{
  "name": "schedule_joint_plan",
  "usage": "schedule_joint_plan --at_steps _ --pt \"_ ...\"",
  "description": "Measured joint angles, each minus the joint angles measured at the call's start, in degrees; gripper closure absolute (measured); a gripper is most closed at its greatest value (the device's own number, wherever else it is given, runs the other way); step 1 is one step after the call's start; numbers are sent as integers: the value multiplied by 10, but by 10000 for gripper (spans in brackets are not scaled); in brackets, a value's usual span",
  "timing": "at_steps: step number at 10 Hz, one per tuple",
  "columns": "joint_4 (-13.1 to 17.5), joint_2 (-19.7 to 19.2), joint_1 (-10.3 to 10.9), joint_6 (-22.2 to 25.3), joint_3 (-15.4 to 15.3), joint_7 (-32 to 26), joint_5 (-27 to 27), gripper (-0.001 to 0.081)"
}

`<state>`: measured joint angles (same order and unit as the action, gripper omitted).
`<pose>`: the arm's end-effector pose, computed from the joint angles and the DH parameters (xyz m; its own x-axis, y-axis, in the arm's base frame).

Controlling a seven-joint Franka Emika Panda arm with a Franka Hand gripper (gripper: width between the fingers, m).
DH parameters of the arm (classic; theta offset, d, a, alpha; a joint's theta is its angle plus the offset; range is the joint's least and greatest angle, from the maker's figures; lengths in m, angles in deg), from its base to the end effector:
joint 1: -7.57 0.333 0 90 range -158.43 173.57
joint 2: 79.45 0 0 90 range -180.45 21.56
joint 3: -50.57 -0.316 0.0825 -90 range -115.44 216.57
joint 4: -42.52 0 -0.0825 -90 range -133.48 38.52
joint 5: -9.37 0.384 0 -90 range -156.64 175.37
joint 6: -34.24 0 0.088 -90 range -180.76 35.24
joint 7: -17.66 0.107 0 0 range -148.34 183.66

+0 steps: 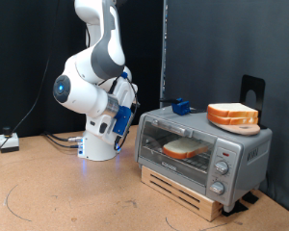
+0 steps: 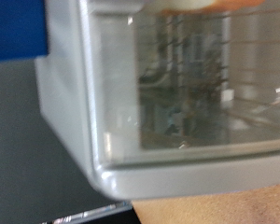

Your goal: Make a piece of toast with the oven

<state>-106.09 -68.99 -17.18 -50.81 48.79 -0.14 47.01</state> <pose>0.3276 -0.0635 0.3085 0.7787 -0.0169 -0.6271 -0.5157 -0.5865 -0.6245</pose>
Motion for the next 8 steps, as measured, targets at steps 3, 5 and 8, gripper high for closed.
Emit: schedule_joint_plan --at_steps 3,5,8 --pt "77 -73 -11 97 26 -40 -39 -1" --pt "113 -115 -15 70 34 -55 -19 -1" --pt "127 -137 -16 28 40 -54 16 -1"
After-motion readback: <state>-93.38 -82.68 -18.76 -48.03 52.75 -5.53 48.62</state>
